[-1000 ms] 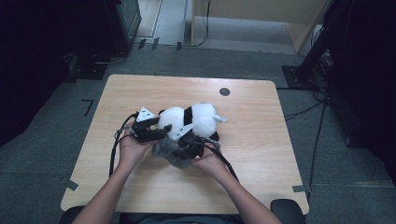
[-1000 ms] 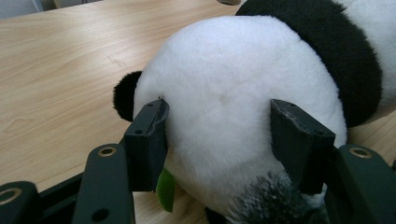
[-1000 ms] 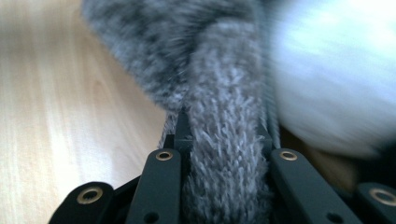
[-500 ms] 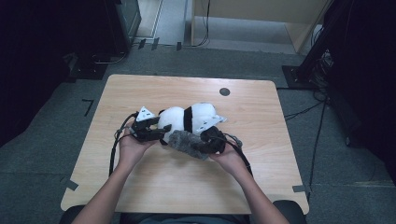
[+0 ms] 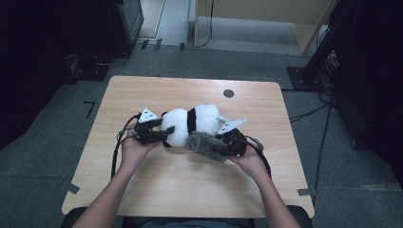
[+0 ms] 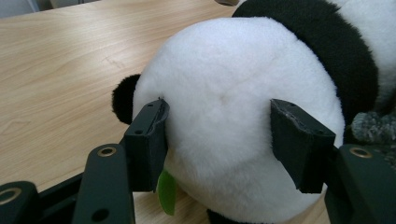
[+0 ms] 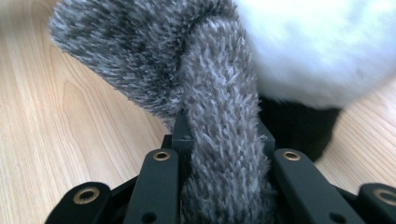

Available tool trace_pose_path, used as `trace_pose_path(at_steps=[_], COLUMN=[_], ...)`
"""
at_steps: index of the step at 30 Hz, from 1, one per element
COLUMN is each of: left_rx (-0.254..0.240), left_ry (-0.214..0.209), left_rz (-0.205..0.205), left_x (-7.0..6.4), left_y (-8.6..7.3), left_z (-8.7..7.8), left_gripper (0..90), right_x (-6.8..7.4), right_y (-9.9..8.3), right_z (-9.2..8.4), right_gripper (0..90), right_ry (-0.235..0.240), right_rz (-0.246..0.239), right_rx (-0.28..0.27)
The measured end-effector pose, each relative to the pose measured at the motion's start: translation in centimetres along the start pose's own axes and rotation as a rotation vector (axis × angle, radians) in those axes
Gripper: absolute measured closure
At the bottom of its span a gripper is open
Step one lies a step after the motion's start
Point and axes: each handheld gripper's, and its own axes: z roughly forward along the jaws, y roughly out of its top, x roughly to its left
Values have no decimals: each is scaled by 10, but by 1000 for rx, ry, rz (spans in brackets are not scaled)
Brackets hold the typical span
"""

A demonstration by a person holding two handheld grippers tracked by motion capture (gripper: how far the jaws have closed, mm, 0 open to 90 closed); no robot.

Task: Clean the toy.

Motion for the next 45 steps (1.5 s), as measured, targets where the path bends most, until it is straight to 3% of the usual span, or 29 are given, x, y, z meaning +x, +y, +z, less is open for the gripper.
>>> trace_pose_path(at_steps=[17,28,37,40,45], left_rx=[-4,-6,-5,-5,-6], left_ry=[-8,-7,-8,-7,-7], left_rz=[-10,-8,-8,-8,-7], left_x=[1,1,1,0,0], left_y=[-1,-1,-1,-1,-1], left_z=[0,0,0,0,0], left_gripper=[393,393,392,393,393], right_x=[-25,-45,-56,-55,-34], right_y=[-22,-30,-35,-33,-18], right_z=[-28,-37,-56,-62,-70], right_gripper=[723,727,734,736,741], right_ry=[-96,-166,-219,-201,-139], right_rz=[43,158,254,253,159], right_rx=[21,-3,-101,-143,-222])
